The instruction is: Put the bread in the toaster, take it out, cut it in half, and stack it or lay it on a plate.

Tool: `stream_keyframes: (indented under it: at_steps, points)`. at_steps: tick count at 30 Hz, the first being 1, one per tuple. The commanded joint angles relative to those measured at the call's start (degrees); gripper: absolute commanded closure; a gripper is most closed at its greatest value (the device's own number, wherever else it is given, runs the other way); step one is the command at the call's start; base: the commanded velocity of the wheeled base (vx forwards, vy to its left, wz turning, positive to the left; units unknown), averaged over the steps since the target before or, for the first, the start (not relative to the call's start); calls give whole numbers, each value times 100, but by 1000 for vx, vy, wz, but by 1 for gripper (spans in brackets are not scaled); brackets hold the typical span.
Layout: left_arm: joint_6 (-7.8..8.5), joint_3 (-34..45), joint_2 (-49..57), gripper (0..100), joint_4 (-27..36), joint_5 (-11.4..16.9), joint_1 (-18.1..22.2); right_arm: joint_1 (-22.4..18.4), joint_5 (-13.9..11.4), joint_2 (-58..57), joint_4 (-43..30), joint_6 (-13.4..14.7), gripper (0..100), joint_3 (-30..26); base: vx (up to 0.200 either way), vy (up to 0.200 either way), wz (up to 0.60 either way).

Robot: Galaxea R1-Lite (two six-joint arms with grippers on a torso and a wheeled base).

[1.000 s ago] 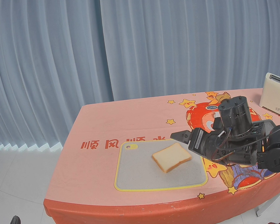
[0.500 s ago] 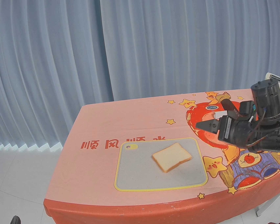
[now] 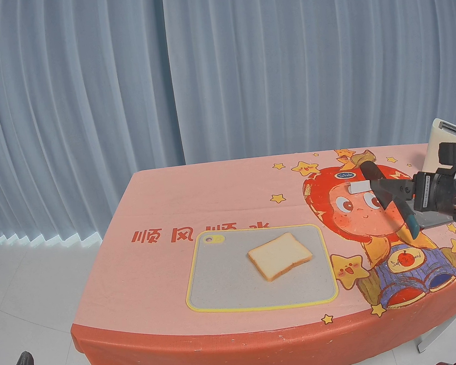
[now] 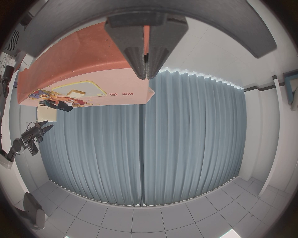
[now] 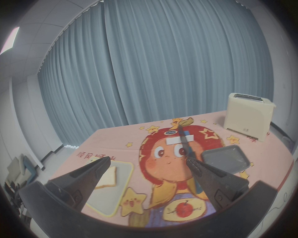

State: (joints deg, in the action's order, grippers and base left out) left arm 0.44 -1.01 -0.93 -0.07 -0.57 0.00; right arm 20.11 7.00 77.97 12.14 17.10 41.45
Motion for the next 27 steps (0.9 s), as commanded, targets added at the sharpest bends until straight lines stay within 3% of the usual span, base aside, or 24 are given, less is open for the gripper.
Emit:
stream_keyframes:
  at_steps: [1, 3, 8, 14, 27]
  points:
    - [9, 101, 93, 100, -1, -4, 0, -684, -181, -124, 43, -383, 0, -58, 0, 0, 0]
    - [9, 101, 93, 100, -1, -4, 0, -1045, -445, -36, 60, -629, 0, -58, 0, 0, 0]
    - [0, 101, 93, 100, -1, -4, 0, -1484, -919, 201, 69, -911, 0, -32, 0, 0, 0]
    - [0, 101, 93, 100, -1, -4, 0, -1554, -1078, 509, 78, -1060, 0, 4, 0, 0, 0]
    - [0, 101, 93, 100, -1, -4, 0, -1651, -1078, 1581, 570, -1183, 0, 109, 0, 0, 0]
